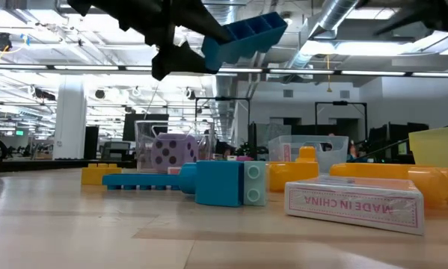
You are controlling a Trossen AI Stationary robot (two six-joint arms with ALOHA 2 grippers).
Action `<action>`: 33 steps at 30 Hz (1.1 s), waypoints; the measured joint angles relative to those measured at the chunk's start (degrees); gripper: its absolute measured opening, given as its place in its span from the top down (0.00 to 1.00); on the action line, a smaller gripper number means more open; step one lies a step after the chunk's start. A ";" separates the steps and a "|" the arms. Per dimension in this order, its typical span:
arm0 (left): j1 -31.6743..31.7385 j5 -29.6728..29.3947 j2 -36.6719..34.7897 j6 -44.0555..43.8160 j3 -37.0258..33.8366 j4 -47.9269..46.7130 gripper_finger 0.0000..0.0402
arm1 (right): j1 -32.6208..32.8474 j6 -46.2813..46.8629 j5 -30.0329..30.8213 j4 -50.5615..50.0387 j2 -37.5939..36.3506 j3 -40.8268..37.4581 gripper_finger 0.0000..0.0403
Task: Pick & Place Toys
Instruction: Put the top blue game piece into the bin
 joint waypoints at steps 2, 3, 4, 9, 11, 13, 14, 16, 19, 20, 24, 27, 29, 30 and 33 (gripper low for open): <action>0.00 -1.76 0.02 3.33 0.00 -0.21 0.34 | -0.67 0.98 -0.19 3.78 0.00 0.00 0.42; 0.00 -2.86 0.02 5.53 0.00 0.22 0.34 | -0.96 0.96 -0.37 5.67 0.00 0.00 0.42; 0.00 -3.85 0.02 7.57 0.18 0.45 0.34 | -1.24 0.72 -0.47 7.78 0.00 0.00 0.42; 0.20 -5.68 0.04 17.57 3.37 -1.05 0.34 | -4.30 -5.80 -2.76 17.95 0.02 0.00 0.42; 0.20 -6.26 0.04 20.68 4.30 -1.70 0.34 | -6.16 -8.58 -4.20 20.60 0.02 0.00 0.42; 0.20 -6.92 0.07 22.79 5.43 -2.70 0.34 | -8.28 -10.98 -6.26 22.63 0.02 0.00 0.42; 0.20 -6.98 0.07 23.27 6.12 -3.38 0.34 | -9.32 -12.10 -7.45 23.50 0.02 0.00 0.42; 0.20 -7.04 0.07 23.75 7.14 -4.61 0.33 | -11.61 -14.60 -10.28 25.60 0.03 0.00 0.41; 0.19 -7.04 0.07 24.70 7.72 -4.96 0.34 | -15.04 -18.21 -15.04 28.74 0.22 0.00 0.37; 0.17 -7.06 0.07 24.77 7.87 -4.92 0.34 | -16.17 -19.36 -16.81 29.46 0.24 0.00 0.36; 0.15 -7.06 0.07 24.71 7.93 -5.12 0.33 | -20.61 -23.23 -21.96 32.44 1.33 0.03 0.30; 0.15 -7.06 0.07 24.75 7.93 -5.12 0.34 | -23.43 -25.00 -26.18 34.55 2.51 0.09 0.26; 0.15 -7.06 0.09 24.77 7.93 -5.07 0.34 | -25.03 -25.84 -28.89 35.53 3.79 0.07 0.25; 0.15 -7.04 0.09 24.77 7.93 -5.05 0.34 | -25.69 -26.34 -30.21 35.88 4.74 -0.08 0.25; 0.15 -7.07 0.15 24.79 7.91 -6.25 0.33 | -27.38 -27.57 -34.13 40.45 7.42 0.06 0.24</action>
